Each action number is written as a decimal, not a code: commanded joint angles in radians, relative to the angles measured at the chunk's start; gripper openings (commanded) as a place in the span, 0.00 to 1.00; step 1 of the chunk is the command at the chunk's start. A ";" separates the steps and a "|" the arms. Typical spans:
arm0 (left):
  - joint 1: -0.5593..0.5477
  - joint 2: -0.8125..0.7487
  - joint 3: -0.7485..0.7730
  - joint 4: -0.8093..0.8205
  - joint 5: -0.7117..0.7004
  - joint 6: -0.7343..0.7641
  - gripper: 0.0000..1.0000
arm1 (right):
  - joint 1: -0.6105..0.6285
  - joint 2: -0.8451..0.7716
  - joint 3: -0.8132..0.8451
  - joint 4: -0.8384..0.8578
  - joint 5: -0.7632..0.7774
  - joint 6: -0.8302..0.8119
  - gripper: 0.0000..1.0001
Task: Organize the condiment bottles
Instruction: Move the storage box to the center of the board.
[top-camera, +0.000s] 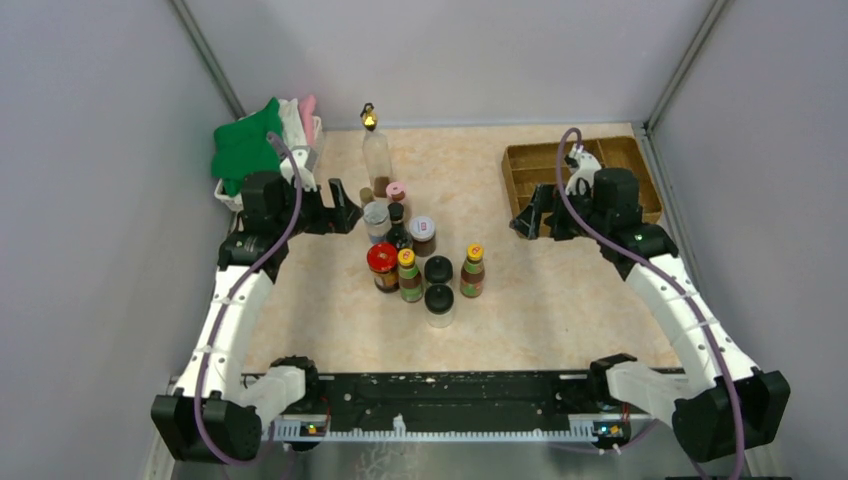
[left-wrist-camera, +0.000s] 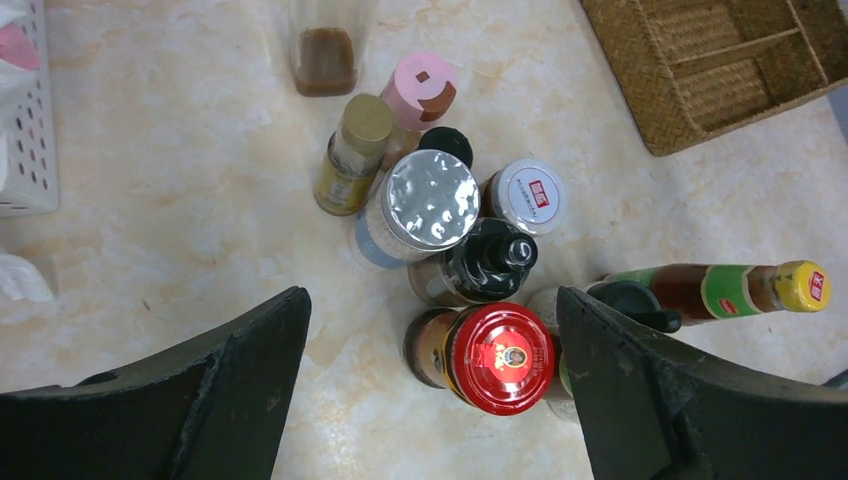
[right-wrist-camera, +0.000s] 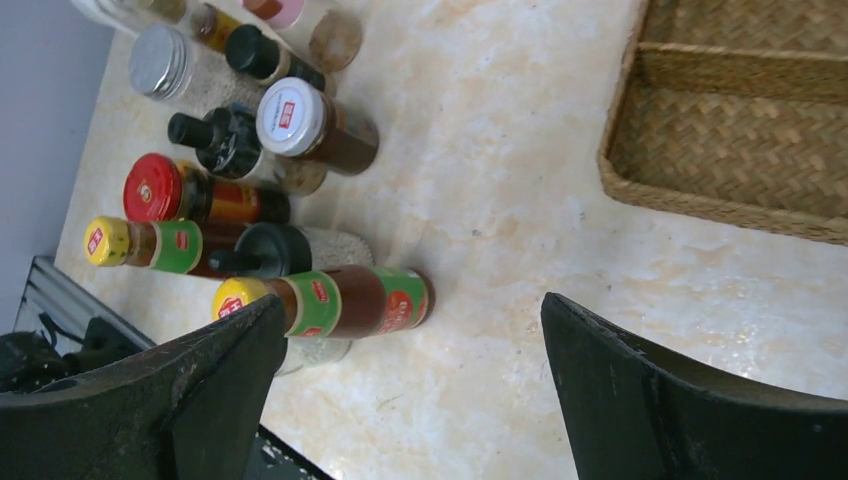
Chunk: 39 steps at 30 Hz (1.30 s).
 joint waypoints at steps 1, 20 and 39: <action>-0.001 0.030 0.035 0.003 0.093 -0.011 0.99 | 0.046 0.017 0.065 0.003 -0.002 -0.006 0.99; -0.056 0.078 0.080 0.079 -0.003 -0.005 0.99 | 0.122 0.153 0.107 0.022 0.288 0.013 0.98; -0.056 0.077 0.064 0.096 0.004 0.024 0.99 | 0.090 0.930 0.569 0.121 0.508 -0.006 0.44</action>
